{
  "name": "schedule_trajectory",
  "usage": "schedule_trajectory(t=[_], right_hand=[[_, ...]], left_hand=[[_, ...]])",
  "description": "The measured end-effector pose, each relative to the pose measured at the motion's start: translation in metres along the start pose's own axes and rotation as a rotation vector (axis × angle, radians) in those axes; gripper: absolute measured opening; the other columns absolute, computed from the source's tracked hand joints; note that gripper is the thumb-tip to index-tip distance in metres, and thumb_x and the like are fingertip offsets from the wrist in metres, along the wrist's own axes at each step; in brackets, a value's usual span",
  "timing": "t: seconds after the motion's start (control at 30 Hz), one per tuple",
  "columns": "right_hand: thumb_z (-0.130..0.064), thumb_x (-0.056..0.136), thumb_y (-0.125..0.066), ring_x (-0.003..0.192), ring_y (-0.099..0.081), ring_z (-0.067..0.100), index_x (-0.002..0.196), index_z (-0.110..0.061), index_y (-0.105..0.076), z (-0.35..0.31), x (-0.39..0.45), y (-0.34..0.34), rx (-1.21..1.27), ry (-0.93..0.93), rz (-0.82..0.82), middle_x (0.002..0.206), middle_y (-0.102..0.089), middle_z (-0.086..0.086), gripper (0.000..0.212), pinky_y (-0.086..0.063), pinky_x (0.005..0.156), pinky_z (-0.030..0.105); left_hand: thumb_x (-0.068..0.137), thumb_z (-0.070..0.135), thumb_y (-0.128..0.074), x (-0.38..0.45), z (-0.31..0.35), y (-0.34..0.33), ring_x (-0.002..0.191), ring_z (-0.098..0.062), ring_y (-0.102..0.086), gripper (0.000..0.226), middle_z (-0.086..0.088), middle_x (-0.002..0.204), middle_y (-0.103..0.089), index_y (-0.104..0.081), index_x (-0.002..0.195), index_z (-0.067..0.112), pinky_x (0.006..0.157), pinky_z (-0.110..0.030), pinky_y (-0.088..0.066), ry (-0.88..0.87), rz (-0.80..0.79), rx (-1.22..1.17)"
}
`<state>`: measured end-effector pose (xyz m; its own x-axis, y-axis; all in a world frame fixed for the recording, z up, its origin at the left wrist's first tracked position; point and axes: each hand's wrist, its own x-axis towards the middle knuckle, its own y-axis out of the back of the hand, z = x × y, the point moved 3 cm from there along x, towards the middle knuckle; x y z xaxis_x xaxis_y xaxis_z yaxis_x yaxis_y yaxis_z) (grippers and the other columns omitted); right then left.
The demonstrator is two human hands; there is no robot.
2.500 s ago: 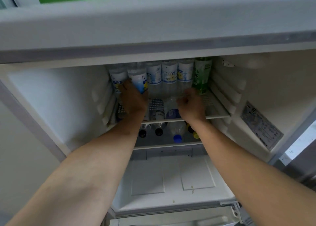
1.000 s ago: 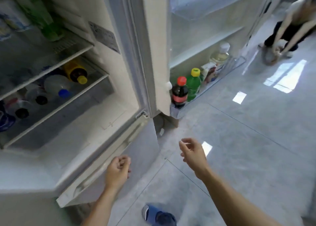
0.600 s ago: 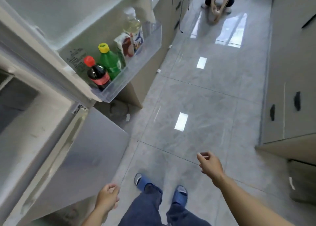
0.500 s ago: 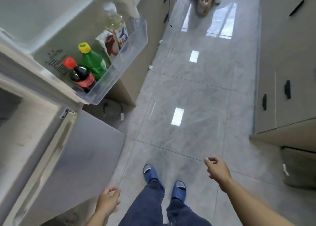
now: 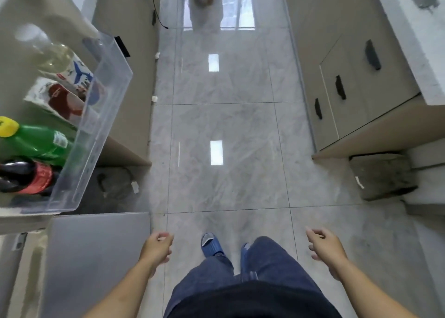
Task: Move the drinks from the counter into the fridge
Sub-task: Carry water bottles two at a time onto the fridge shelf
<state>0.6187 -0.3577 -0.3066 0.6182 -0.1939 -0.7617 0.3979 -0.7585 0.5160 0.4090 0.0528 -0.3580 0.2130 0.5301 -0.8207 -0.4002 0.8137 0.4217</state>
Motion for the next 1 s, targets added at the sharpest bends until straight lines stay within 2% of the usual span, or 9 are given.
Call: schedule_trajectory(t=[0.2, 0.43, 0.63, 0.77, 0.9, 1.0], right_hand=[[-0.029, 0.096, -0.062, 0.088, -0.065, 0.027, 0.113, -0.011, -0.060, 0.020, 0.003, 0.008, 0.010, -0.144, 0.063, 0.096, -0.066, 0.007, 0.025, -0.054, 0.073, 0.038], [-0.023, 0.093, -0.066, 0.070, -0.058, 0.030, 0.100, -0.004, -0.064, -0.004, 0.054, 0.027, 0.044, -0.266, 0.060, 0.082, -0.065, 0.016, 0.020, -0.051, 0.069, 0.037], [-0.025, 0.097, -0.059, 0.085, -0.063, 0.033, 0.105, -0.007, -0.061, -0.123, 0.130, 0.053, -0.003, -0.179, -0.010, 0.092, -0.066, 0.014, 0.019, -0.054, 0.081, 0.045], [-0.029, 0.098, -0.058, 0.095, -0.062, 0.030, 0.113, -0.010, -0.059, -0.237, 0.184, 0.064, -0.077, -0.006, -0.066, 0.106, -0.064, 0.013, 0.024, -0.053, 0.078, 0.040], [-0.032, 0.096, -0.059, 0.083, -0.061, 0.027, 0.108, -0.010, -0.061, -0.349, 0.222, 0.062, -0.099, 0.132, -0.119, 0.092, -0.064, 0.009, 0.025, -0.055, 0.076, 0.042], [-0.032, 0.096, -0.060, 0.080, -0.062, 0.026, 0.109, -0.011, -0.059, -0.417, 0.239, 0.049, -0.115, 0.205, -0.143, 0.089, -0.062, 0.004, 0.025, -0.054, 0.072, 0.038]], left_hand=[[0.097, 0.028, -0.058, 0.043, 0.100, -0.001, 0.078, -0.024, -0.064, 0.016, -0.010, 0.098, -0.067, -0.059, 0.106, 0.014, 0.071, -0.036, -0.055, -0.117, -0.025, -0.021], [0.097, 0.027, -0.059, 0.066, 0.176, -0.036, 0.073, -0.023, -0.063, 0.018, -0.011, 0.100, -0.067, -0.060, 0.107, 0.011, 0.067, -0.034, -0.055, -0.061, -0.029, -0.087], [0.099, 0.027, -0.059, 0.059, 0.236, -0.043, 0.081, -0.027, -0.065, 0.020, -0.013, 0.104, -0.068, -0.059, 0.111, 0.011, 0.068, -0.036, -0.055, -0.008, 0.038, -0.089], [0.099, 0.026, -0.059, 0.060, 0.275, -0.046, 0.081, -0.027, -0.063, 0.017, -0.014, 0.101, -0.067, -0.060, 0.107, 0.011, 0.069, -0.037, -0.053, -0.038, 0.061, -0.118], [0.099, 0.027, -0.059, 0.066, 0.291, -0.046, 0.086, -0.028, -0.065, 0.018, -0.013, 0.102, -0.067, -0.059, 0.109, 0.012, 0.071, -0.037, -0.054, 0.011, 0.084, -0.120], [0.099, 0.025, -0.059, 0.079, 0.295, -0.043, 0.080, -0.027, -0.063, 0.020, -0.015, 0.101, -0.067, -0.059, 0.110, 0.009, 0.067, -0.033, -0.051, 0.083, 0.132, -0.140]])
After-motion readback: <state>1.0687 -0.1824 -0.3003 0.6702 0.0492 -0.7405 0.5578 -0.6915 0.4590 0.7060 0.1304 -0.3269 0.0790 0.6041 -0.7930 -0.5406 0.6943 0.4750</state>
